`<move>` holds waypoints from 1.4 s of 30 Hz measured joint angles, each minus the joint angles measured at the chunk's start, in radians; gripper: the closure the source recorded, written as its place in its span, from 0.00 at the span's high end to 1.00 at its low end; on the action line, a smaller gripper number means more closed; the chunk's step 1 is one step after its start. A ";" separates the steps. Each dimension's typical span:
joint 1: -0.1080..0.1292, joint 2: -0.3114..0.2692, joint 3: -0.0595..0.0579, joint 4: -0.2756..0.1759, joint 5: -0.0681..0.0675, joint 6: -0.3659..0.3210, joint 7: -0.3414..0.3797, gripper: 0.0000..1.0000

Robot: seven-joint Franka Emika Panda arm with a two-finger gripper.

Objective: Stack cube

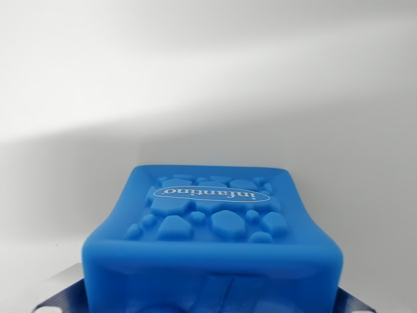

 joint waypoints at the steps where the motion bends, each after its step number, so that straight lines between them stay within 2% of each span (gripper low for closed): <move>1: 0.000 -0.002 0.000 0.000 0.000 -0.001 0.000 0.00; 12: 0.004 -0.040 -0.005 -0.011 -0.001 -0.026 0.001 0.00; 24: 0.015 -0.108 -0.018 -0.028 -0.007 -0.075 0.006 0.00; 32: 0.024 -0.168 -0.029 -0.038 -0.017 -0.123 0.012 0.00; 42: 0.028 -0.251 -0.038 -0.048 -0.036 -0.193 0.026 0.00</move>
